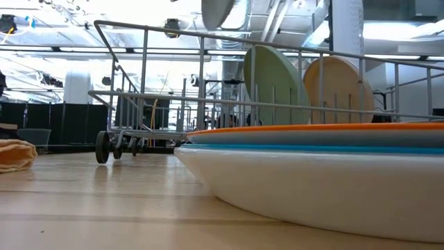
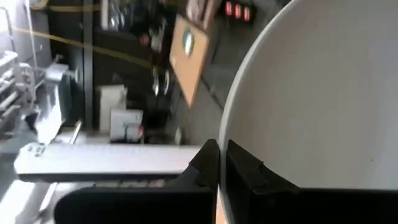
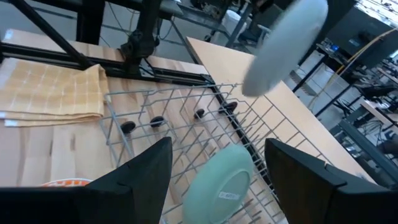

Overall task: Sort dishes
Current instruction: Put the gray plate in the dish rack

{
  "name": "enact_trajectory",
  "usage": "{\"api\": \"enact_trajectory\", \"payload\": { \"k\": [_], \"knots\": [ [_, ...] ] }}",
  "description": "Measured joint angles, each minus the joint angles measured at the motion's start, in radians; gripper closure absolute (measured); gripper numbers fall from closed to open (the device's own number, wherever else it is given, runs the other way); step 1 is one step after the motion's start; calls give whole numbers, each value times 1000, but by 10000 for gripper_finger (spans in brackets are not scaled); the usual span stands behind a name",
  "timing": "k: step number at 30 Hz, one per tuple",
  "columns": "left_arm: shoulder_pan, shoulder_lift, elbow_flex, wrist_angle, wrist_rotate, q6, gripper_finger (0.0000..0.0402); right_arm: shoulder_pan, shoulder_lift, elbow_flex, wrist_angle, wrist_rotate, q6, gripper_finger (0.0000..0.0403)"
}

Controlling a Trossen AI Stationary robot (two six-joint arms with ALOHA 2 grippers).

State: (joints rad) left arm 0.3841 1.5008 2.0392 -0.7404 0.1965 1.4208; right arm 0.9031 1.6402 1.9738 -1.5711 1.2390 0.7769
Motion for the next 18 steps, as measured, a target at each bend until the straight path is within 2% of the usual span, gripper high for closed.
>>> {"api": "enact_trajectory", "payload": {
  "k": [3,5,11,18],
  "knots": [
    [79,-28,-15,-32,248,-56,401,-19,0,0,0,-3,0,143],
    [95,-47,-55,-44,330,-34,401,-31,0,0,0,-5,0,143],
    [77,-64,-285,24,308,-6,401,-71,0,-16,-1,-6,0,143],
    [28,-174,-625,392,248,-31,401,-88,1,-70,0,-8,-25,143]
  ]
}}
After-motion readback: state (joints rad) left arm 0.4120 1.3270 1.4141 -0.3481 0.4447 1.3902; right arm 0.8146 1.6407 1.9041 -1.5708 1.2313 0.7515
